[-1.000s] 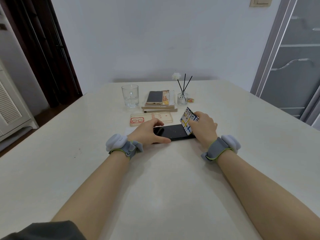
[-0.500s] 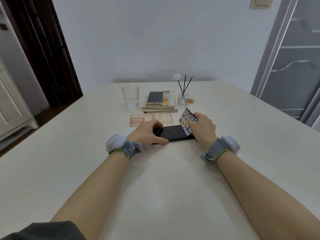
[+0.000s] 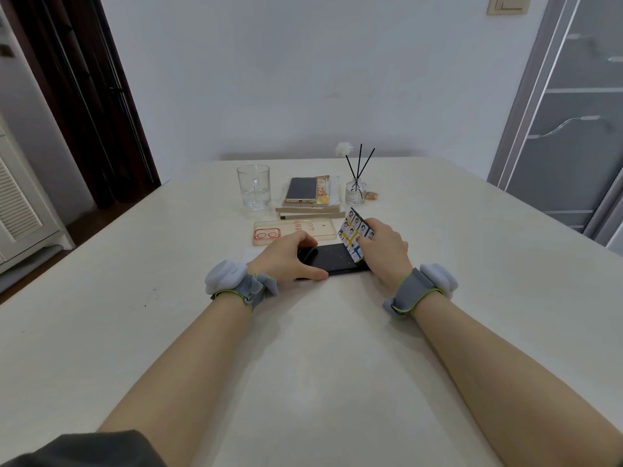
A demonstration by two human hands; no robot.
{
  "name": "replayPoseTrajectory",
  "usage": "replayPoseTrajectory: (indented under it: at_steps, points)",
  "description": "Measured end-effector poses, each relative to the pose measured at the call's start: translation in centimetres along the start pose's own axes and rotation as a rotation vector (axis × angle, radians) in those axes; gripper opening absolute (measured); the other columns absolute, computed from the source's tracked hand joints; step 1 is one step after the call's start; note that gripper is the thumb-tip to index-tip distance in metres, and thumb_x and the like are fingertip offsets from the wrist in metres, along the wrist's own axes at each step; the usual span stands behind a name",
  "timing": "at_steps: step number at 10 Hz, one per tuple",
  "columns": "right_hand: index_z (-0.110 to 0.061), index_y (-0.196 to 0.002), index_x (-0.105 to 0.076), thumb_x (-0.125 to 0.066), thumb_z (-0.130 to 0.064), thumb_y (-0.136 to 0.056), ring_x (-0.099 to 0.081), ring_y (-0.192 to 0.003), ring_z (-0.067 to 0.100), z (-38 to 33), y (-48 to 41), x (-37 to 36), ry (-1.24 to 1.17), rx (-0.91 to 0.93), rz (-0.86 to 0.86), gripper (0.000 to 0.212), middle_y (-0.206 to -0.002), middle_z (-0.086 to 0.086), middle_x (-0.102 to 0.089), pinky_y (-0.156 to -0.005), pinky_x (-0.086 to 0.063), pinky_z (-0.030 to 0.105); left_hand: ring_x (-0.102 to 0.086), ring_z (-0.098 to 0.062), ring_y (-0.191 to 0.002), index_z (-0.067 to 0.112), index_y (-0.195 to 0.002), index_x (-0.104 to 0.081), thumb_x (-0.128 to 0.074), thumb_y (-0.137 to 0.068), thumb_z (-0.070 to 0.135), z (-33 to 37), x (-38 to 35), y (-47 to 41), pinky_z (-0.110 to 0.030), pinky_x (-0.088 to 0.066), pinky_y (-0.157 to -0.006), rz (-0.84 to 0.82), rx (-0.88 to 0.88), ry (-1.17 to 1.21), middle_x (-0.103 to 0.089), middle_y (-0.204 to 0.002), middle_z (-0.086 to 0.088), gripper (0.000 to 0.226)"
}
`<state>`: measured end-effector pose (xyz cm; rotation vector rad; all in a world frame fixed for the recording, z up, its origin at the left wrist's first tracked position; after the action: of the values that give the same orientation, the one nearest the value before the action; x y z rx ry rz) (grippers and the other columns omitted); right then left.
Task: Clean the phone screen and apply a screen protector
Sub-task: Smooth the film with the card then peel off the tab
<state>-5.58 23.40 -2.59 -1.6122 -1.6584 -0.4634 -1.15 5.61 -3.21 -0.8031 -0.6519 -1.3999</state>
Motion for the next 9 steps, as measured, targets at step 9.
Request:
replayPoseTrajectory:
  at_steps: [9]
  points:
    - [-0.014,-0.117,-0.053,-0.041,-0.016,-0.092,-0.054,-0.108,0.034,-1.0,0.5,-0.9,0.027,0.038,-0.006,0.028,-0.120,0.009,-0.062,-0.094,-0.030,0.039,-0.053,-0.013,-0.111,0.019,-0.119,-0.055,-0.081,-0.068,0.037,-0.2,0.0,0.0,-0.021,-0.040,-0.089,0.009,-0.009,0.009,-0.058,-0.119,0.002,0.061]
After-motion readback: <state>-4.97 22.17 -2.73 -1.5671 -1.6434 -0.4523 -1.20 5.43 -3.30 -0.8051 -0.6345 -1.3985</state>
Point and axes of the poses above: each hand's wrist, its own y-axis away from the middle knuckle, its own x-axis out of the back of the hand, z = x × y, the point moved 1 cm from there along -y, towards the middle knuckle
